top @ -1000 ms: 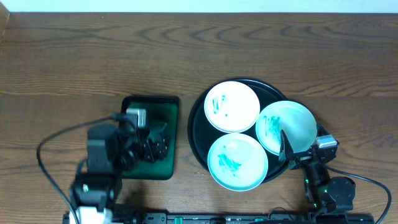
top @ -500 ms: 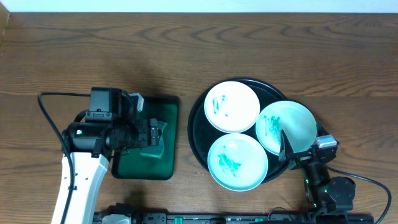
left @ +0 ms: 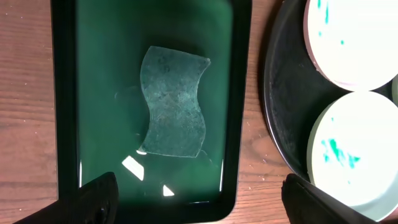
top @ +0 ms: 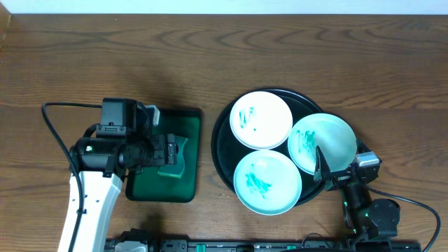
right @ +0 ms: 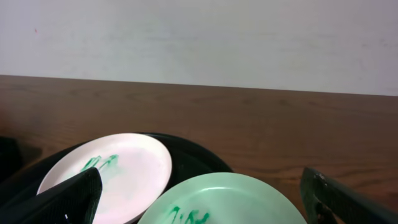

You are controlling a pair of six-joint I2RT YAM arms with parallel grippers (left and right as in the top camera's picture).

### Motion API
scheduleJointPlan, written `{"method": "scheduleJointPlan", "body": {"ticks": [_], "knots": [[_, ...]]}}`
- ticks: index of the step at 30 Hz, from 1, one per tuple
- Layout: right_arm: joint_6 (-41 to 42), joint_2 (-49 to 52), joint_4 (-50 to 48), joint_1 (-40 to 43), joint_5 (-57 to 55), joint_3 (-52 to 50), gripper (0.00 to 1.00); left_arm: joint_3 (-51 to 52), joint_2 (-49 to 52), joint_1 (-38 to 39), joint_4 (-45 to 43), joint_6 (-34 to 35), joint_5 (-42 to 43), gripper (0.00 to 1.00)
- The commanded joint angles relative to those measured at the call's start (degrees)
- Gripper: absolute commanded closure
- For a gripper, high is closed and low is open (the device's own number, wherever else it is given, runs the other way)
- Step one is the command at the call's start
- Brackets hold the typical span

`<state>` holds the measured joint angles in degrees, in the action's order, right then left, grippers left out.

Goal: Clean dirty plates on tray and stack at the side
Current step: 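Move the left gripper over the green tray toward the sponge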

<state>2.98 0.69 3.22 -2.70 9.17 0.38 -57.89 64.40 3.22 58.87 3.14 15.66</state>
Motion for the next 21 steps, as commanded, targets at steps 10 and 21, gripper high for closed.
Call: {"method": "scheduleJointPlan", "body": {"ticks": [10,21], "knots": [[1.33,-0.2,8.31,0.52,7.41,4.2,0.01,-1.27,0.02,0.13,1.31,-0.52,-0.96,0.15],[-0.11,17.33,21.81,0.5,8.5,28.02,0.01,-1.27,0.02,0.13,0.87,-0.52,-0.98,0.16]]}}
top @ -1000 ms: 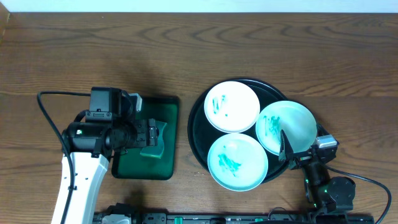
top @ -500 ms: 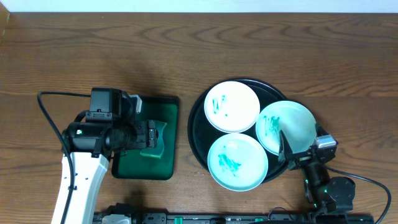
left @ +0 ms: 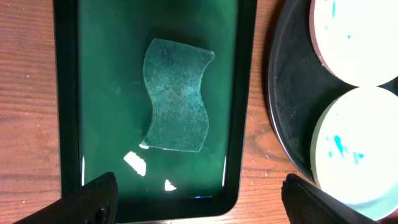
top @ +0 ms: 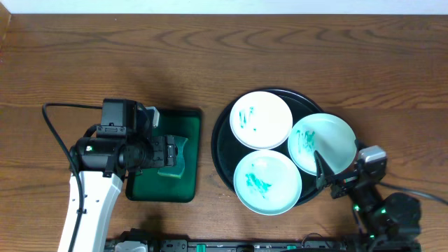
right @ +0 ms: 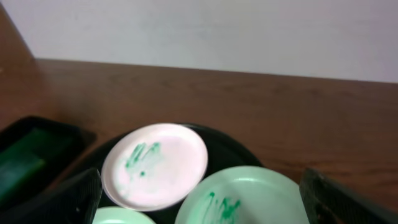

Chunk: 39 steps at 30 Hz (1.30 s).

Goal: Clean dirty plates on tray and stack at the side
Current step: 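Move the left gripper over the green tray toward the sponge, then reach the right gripper to the top plate's rim and grip it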

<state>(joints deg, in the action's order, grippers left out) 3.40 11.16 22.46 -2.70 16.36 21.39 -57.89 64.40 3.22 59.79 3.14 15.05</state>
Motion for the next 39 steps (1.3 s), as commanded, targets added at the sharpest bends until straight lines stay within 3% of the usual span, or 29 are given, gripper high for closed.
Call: {"method": "scheduleJointPlan", "body": {"ticks": [1,5,13,18,22,29,35,39], "knots": [[-0.55,10.16,4.24,0.5,1.84,9.73,0.01,-1.27,0.02,0.13,-0.09,-0.52,-0.35,0.16],[-1.11,26.32,12.66,0.5,6.51,22.38,0.01,-1.27,0.02,0.13,-0.09,-0.52,-0.35,0.15],[-1.09,57.37,38.32,0.24,7.63,48.63,0.01,-1.27,0.0,0.11,-0.09,-0.52,-0.35,0.15],[-1.09,72.22,49.99,-1.31,7.93,57.72,0.01,-1.27,0.02,0.13,-0.15,-0.52,-0.37,0.15],[0.07,81.55,50.12,-1.57,7.28,58.05,0.01,-1.27,0.0,0.13,-0.26,-0.52,-0.35,0.15],[-2.54,91.49,49.09,-1.49,8.13,58.05,0.01,-1.27,0.0,0.13,-0.26,-0.52,-0.35,0.16],[-5.49,87.97,48.22,-5.35,-0.22,59.3,0.01,-1.27,0.0,0.13,-0.26,-0.52,-0.35,0.16],[-0.83,84.37,43.28,-9.31,-9.27,59.41,0.01,-1.27,0.0,0.13,-0.33,-0.52,-0.35,0.16]]}}
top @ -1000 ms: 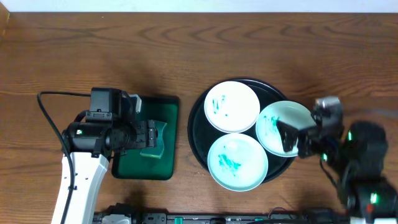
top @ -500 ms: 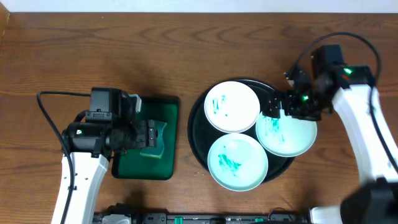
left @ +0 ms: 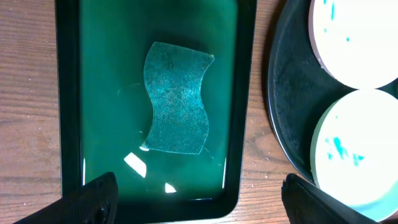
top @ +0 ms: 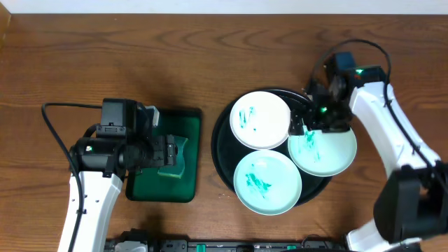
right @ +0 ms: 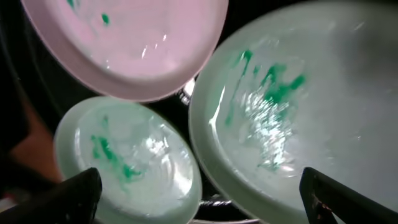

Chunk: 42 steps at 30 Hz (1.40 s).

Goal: Clean dirty plates on tray and stack at the side
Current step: 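Reach the right gripper to the top plate's rim and grip it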

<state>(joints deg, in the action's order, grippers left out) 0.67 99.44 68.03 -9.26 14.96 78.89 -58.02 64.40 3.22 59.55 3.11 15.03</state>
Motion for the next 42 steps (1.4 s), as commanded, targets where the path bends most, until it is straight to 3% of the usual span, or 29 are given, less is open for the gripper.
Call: {"method": "scheduleJointPlan", "body": {"ticks": [1,11,26,33,42], "knots": [[2.1,-4.09,-4.09,-3.61,-7.5,1.88,0.01,-1.14,0.0,0.13,-0.24,-0.5,-0.33,0.16],[2.08,-1.9,-11.43,-4.48,-6.47,1.9,0.01,-1.14,0.0,0.13,-0.7,-0.5,-0.31,0.16],[-3.74,12.87,-12.96,-1.36,11.56,11.32,0.05,-1.14,0.02,0.13,-0.68,-0.5,-0.33,0.16],[8.76,16.2,-10.43,-1.62,2.12,12.22,0.13,-1.14,0.02,0.13,-0.61,-0.48,-0.33,0.16],[7.21,20.65,-7.41,-2.34,4.74,12.07,0.18,-1.14,0.02,0.13,-0.48,-0.5,-0.33,0.15]]}}
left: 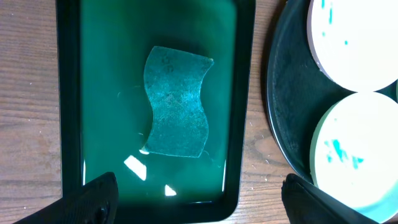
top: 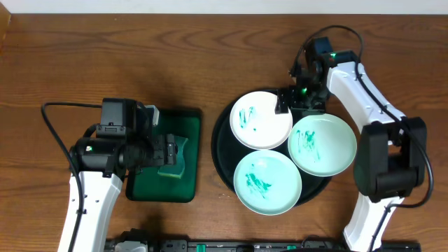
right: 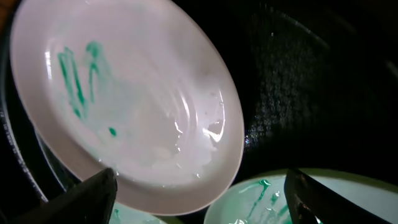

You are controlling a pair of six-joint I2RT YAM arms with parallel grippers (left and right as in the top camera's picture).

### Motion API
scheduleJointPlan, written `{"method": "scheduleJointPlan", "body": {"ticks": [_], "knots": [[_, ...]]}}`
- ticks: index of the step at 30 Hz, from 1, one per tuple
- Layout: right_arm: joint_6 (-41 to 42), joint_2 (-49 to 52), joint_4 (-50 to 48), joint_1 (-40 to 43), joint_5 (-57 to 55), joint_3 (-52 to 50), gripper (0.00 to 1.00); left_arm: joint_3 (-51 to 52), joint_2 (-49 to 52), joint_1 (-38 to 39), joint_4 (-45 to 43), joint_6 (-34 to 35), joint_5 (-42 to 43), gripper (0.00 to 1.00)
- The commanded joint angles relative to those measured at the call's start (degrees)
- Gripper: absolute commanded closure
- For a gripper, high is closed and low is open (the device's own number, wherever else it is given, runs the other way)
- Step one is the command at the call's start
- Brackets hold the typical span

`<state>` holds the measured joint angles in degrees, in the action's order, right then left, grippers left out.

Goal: Clean dirty plates on tray and stack at the side
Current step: 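Reach the right gripper to the top plate's rim and grip it, then lower the left gripper and grasp the green sponge in the tray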

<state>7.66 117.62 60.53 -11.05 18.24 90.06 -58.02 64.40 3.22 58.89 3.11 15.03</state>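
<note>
A round black tray (top: 225,143) holds three plates smeared green: a white one (top: 260,119) at its upper left, a pale green one (top: 322,144) at the right, another pale green one (top: 267,182) at the front. My right gripper (top: 287,101) hangs open over the white plate's right rim (right: 233,134), nothing between its fingers. A green sponge (left: 176,102) lies in the dark green basin (left: 68,93). My left gripper (top: 166,150) hovers open above that sponge.
The basin (top: 192,157) stands just left of the black tray on the wooden table (top: 210,63). The right arm reaches in from the far right side.
My right gripper has moved left and back, from over the right pale green plate to the white plate's right rim. The left gripper and sponge are unchanged.
My right gripper first sat low at the table's front right, open, facing the tray. Then it stood over the right pale green plate, and now over the white plate's rim. My left gripper stayed open above the sponge throughout.
</note>
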Motion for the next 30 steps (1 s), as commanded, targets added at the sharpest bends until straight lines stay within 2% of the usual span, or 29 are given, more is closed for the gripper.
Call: {"method": "scheduleJointPlan", "body": {"ticks": [1,6,9,12,15,16,19,25,27,28,29,30], "knots": [[-0.24,3.26,-0.11,-0.81,1.77,0.9,0.19,-1.14,0.02,0.13,0.2,-0.5,-0.33,0.16],[-1.09,6.27,-1.42,-1.9,1.81,0.9,0.25,-1.14,0.02,0.13,0.2,-0.5,-0.35,0.16],[-1.09,6.78,-1.38,-2.14,2.16,0.9,0.35,-1.14,0.02,0.13,0.2,-0.5,-0.35,0.16],[-1.03,6.78,-1.31,-2.12,2.19,0.9,0.57,-1.14,0.02,0.13,0.2,-0.5,-0.35,0.16],[-0.42,6.78,-0.92,-2.1,2.16,0.9,0.88,-1.14,0.02,0.13,0.2,-0.5,-0.33,0.15],[-0.35,6.78,-0.76,-2.08,2.16,0.9,0.94,-1.14,0.02,0.13,0.2,-0.5,-0.33,0.16],[0.28,6.78,-0.48,-2.08,2.14,0.9,0.99,-1.14,0.0,0.13,0.2,-0.48,-0.31,0.15],[1.09,6.78,-0.55,-2.01,2.14,0.9,0.99,-1.14,0.02,0.13,0.42,-0.46,-0.31,0.15],[1.05,6.78,-0.55,-2.01,2.14,0.9,0.99,-1.11,0.37,0.07,-0.04,-0.2,-0.39,0.21],[1.01,6.78,-0.57,-2.01,2.14,0.9,0.99,-1.07,0.79,0.07,-0.35,0.5,-1.01,0.21],[0.81,6.78,-0.57,-2.01,2.14,0.9,0.99,-1.01,1.55,0.07,-0.74,2.19,-2.4,0.08],[0.83,6.78,-0.55,-2.03,2.16,0.9,0.99,-0.92,2.47,0.07,-1.16,3.41,-3.37,0.06]]}}
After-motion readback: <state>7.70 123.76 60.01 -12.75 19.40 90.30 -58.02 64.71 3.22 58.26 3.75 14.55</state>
